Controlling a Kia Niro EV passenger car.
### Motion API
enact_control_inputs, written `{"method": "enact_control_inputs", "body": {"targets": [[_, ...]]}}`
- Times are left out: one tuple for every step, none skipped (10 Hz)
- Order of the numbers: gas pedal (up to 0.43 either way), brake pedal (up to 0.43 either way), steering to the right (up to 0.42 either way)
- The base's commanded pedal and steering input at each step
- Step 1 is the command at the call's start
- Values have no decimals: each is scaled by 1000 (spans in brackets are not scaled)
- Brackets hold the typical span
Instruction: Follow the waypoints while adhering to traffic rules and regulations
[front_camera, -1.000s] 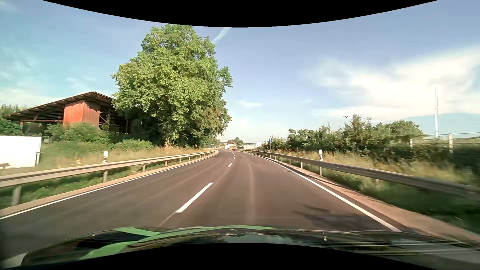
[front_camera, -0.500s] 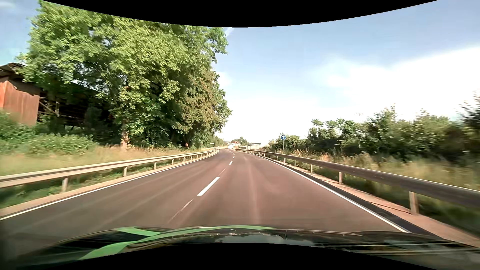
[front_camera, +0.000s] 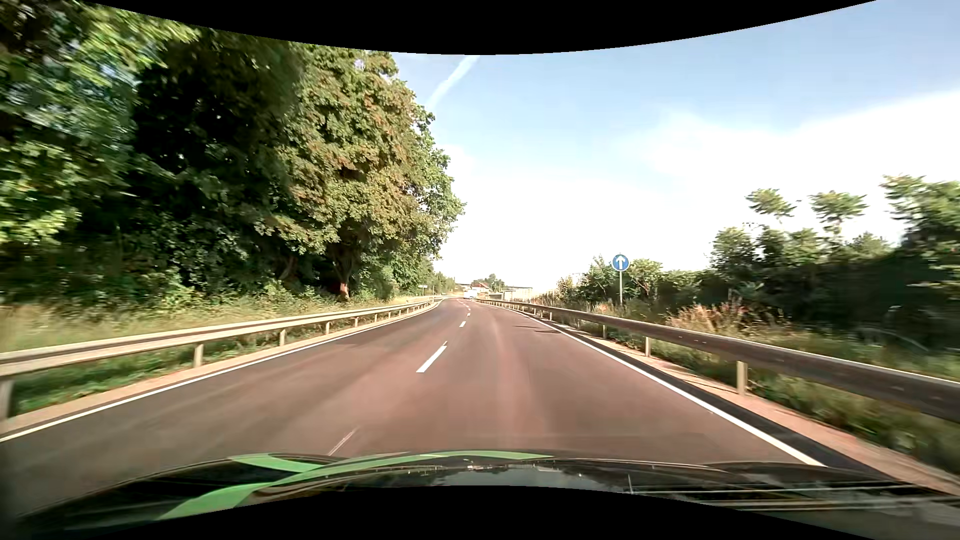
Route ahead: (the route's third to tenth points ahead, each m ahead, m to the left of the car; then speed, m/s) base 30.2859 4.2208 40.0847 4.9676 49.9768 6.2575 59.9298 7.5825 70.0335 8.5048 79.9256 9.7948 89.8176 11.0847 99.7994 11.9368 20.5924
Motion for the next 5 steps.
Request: {"method": "enact_control_inputs", "body": {"targets": [[138,0,-13],[138,0,-13],[157,0,-13],[169,0,-13],[177,0,-13]]}}
